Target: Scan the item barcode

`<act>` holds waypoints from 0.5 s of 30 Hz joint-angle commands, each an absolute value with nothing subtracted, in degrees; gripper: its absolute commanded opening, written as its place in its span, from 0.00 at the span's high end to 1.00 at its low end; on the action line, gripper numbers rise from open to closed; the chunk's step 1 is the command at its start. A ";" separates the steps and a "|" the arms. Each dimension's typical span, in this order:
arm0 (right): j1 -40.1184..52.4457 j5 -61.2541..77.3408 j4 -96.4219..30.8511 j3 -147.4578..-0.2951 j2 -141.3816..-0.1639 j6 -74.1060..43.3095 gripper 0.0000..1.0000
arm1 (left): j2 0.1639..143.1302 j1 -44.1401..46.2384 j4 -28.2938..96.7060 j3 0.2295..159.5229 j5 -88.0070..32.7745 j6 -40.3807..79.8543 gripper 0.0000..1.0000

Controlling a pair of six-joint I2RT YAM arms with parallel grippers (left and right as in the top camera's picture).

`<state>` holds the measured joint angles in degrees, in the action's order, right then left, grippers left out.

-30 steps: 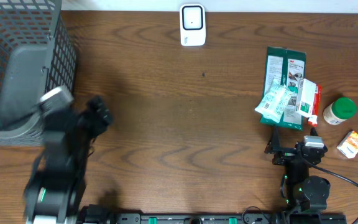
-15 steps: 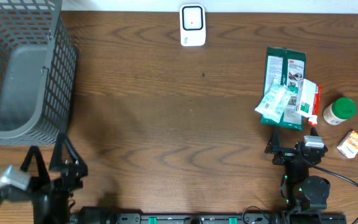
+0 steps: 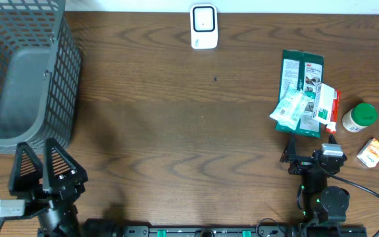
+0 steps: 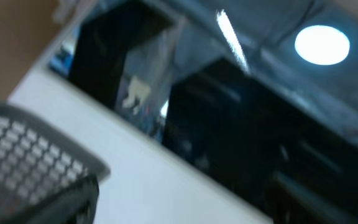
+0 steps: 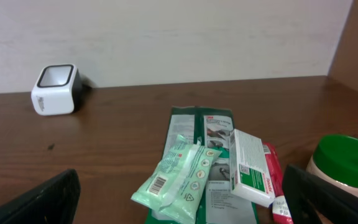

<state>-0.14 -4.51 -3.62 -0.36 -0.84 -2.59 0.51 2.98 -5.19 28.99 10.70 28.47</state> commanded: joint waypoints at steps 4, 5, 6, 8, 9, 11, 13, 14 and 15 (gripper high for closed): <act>-0.30 -4.43 -3.88 -0.32 -0.43 -3.38 0.01 | 0.14 2.70 -30.48 13.54 11.00 27.94 0.14; -0.30 -4.43 -3.88 -0.32 -0.43 -3.36 0.01 | 0.14 2.70 -31.51 11.92 11.03 27.94 0.14; -0.30 -4.43 -3.88 -0.32 -0.43 -3.36 0.01 | 0.12 2.70 -32.27 9.02 11.00 27.94 0.14; -0.30 -4.43 -3.88 -0.32 -0.45 -3.38 0.01 | 0.12 2.70 -32.23 6.46 11.03 27.94 0.14; -0.30 -4.43 -3.88 -0.32 -0.43 -3.36 0.01 | 0.12 2.70 -32.23 5.17 11.03 27.94 0.14; -0.30 -4.43 -3.88 -0.32 -0.43 -3.36 0.01 | 0.12 2.70 -32.21 3.03 11.03 27.94 0.14; -0.30 -4.40 -3.88 -0.32 -0.43 -3.38 0.01 | 0.12 2.70 -32.23 0.95 11.03 27.94 0.14; -0.30 -4.40 -3.88 -0.32 -0.43 -3.36 0.01 | 0.12 2.70 -31.70 0.12 11.03 27.94 0.14; -0.30 -4.43 -3.88 -0.32 -0.45 -3.36 0.01 | 0.12 2.68 -29.45 0.25 11.07 27.92 0.14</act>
